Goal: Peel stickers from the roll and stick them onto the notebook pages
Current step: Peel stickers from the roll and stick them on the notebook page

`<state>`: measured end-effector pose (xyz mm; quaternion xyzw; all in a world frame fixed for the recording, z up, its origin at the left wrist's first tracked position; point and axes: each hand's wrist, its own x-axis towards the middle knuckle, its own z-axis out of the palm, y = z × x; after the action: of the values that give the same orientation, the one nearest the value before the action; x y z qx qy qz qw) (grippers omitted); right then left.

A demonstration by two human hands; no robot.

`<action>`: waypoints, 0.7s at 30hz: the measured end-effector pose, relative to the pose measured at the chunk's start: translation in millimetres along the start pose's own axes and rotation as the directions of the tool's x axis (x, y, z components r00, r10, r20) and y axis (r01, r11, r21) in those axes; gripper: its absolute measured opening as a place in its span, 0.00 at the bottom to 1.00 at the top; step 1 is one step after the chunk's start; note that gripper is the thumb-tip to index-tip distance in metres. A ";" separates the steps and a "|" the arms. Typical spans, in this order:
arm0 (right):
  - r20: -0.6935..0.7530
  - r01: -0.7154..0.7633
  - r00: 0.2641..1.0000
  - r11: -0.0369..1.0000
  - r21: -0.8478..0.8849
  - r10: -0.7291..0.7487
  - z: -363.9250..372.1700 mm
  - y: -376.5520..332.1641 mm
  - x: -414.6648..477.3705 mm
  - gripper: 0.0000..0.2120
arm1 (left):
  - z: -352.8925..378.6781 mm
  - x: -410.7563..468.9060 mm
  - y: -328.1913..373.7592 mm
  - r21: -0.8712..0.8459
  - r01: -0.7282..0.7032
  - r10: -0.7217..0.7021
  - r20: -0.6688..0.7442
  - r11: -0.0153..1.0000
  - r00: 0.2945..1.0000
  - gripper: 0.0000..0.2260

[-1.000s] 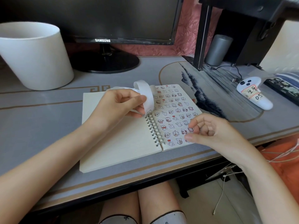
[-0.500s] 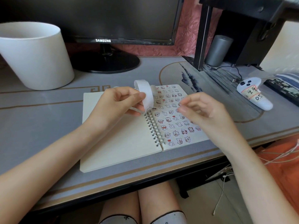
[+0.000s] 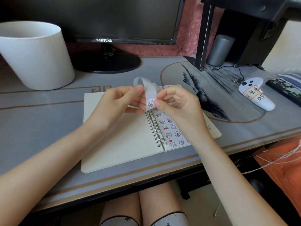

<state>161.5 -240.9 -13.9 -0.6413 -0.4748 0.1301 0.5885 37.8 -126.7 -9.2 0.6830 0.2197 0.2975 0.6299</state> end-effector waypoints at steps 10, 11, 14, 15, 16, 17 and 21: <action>-0.017 0.018 1.000 0.999 -0.050 -0.018 1.1 2.4 1.2 0.09 | 0.8 -0.6 -5.3 0.076 -0.016 0.013 0.048 0.997 0.999 0.05; -0.018 0.021 1.000 0.998 -0.057 -0.022 1.4 2.7 1.0 0.09 | 1.0 -0.7 -5.5 0.079 -0.019 0.015 0.049 0.997 0.999 0.05; -0.027 0.022 0.999 0.997 -0.080 -0.024 2.4 3.7 0.3 0.08 | 1.4 -1.1 -5.9 0.078 -0.023 0.019 0.050 0.997 0.999 0.05; -0.031 0.023 0.999 0.996 -0.086 -0.026 2.7 3.6 -0.2 0.07 | 1.5 -1.3 -5.9 0.075 -0.024 0.021 0.048 0.997 0.999 0.05; -0.035 0.027 0.999 0.995 -0.091 -0.030 3.1 3.3 -0.8 0.07 | 1.8 -1.5 -5.8 0.070 -0.025 0.022 0.043 0.997 0.999 0.04; -0.036 0.031 0.999 0.995 -0.097 -0.035 3.5 2.8 -1.5 0.06 | 1.7 -1.6 -5.6 0.063 -0.026 0.024 0.039 0.998 0.999 0.05; -0.038 0.035 0.999 0.993 -0.109 -0.039 5.0 0.6 -2.9 0.05 | 1.1 -2.4 -4.9 0.045 -0.033 0.032 0.044 0.998 0.999 0.06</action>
<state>156.7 -239.9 -17.0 -0.6658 -0.4809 0.0804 0.5648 37.2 -128.6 -14.4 0.7071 0.2017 0.2877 0.6136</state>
